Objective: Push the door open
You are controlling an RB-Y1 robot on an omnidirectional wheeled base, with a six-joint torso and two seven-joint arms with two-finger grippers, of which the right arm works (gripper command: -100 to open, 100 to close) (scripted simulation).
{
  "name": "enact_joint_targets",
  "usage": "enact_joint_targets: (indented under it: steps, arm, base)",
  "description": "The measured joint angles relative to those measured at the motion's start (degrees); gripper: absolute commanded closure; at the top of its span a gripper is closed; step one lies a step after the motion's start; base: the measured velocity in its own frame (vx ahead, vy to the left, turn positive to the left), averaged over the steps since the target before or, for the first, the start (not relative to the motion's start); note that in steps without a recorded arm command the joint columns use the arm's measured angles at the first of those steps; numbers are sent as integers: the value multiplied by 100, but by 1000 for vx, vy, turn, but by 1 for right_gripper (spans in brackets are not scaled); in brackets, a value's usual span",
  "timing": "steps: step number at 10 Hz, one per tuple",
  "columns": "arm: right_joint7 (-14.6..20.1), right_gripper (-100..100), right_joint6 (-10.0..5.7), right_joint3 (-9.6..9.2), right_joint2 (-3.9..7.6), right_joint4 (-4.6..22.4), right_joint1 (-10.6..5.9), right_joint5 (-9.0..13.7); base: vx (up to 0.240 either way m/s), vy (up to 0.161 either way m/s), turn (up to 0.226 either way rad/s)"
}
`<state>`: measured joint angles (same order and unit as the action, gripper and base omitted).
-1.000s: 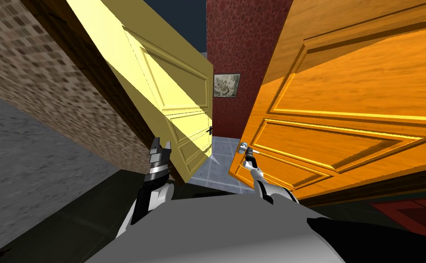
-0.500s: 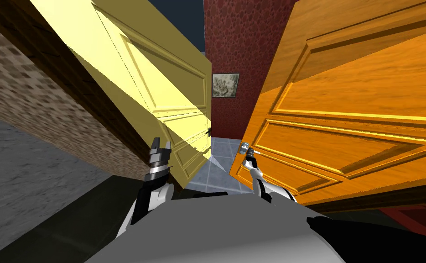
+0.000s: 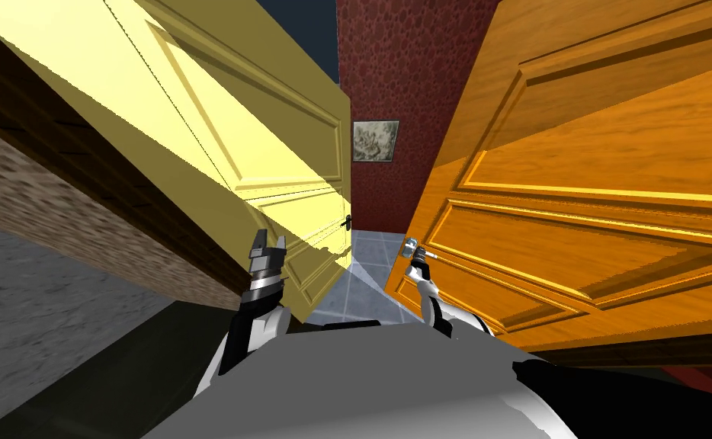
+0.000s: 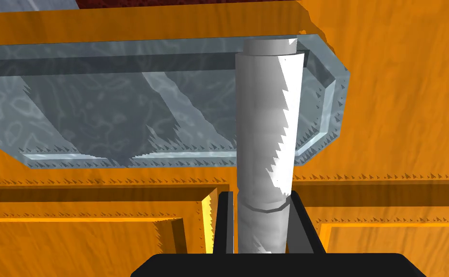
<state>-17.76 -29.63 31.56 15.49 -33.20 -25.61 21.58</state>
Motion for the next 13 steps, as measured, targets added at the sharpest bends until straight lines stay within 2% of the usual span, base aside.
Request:
enact_joint_targets:
  steps: [2,3,4,5,6,7,8,9,11,12,13]
  arm:
    - [-171,100,-17,179,-67,95,-38,37]
    - [-189,100,-22,193,-64,99,-38,41]
    - [-247,100,-109,266,-78,220,-93,76]
    - [-341,100,-169,344,-138,214,-90,109]
    - [-391,100,-287,395,-122,360,-167,134]
    - [-429,100,-343,433,-117,362,-196,149]
    - [-511,100,-273,487,-178,134,-147,167]
    - [-627,100,-287,586,-231,104,-165,210]
    - [-830,100,-360,752,-328,78,-178,282]
    - [-881,100,-468,807,-305,209,-263,305]
    - [-1025,100,-484,934,-406,49,-237,359]
  base:
    - [113,7,-40]
    - [98,-61,-11]
    - [136,-111,10]
    - [136,-108,18]
    - [115,-74,8]
    - [65,-37,-6]
    - [92,-74,0]
    - [152,-102,4]
    - [116,-86,1]
    - [125,-82,10]
    - [133,-91,-11]
